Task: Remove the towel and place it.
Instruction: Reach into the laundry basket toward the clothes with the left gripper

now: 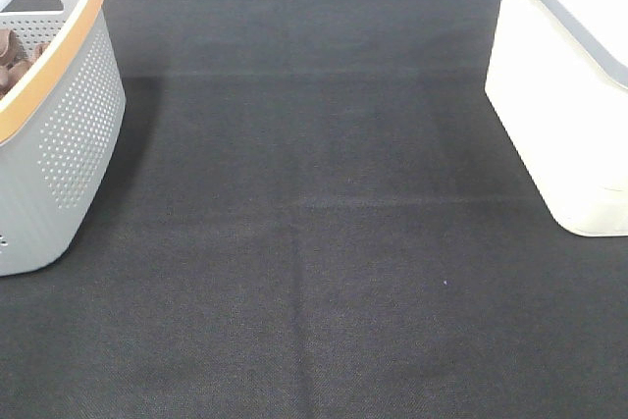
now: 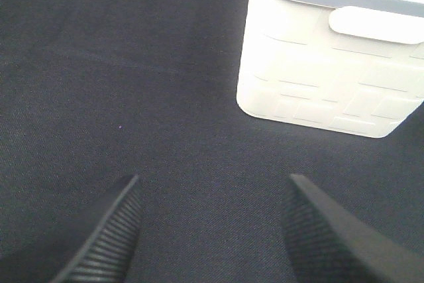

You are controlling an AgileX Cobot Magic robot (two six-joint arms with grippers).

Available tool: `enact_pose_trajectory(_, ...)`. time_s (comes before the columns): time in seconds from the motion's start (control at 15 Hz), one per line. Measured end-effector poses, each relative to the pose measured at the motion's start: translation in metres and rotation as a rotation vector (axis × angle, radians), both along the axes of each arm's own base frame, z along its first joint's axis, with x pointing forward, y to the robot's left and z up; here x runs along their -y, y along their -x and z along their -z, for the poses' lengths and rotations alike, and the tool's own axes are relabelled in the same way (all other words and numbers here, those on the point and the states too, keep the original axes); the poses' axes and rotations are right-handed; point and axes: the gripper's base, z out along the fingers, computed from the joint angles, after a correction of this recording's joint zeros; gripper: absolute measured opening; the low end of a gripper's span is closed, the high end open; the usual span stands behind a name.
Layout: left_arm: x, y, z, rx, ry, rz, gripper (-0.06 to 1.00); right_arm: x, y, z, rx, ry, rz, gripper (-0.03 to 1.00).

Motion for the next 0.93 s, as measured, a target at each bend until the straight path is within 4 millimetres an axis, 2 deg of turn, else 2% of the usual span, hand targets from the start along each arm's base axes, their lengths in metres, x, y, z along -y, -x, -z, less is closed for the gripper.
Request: enact_pose_trajectory(0.93,0.0000,0.0000,0.0000,0.000,0.000,0.000,0.72,0.0000,0.0000,0.0000,0.000,0.000,0.000,0.59)
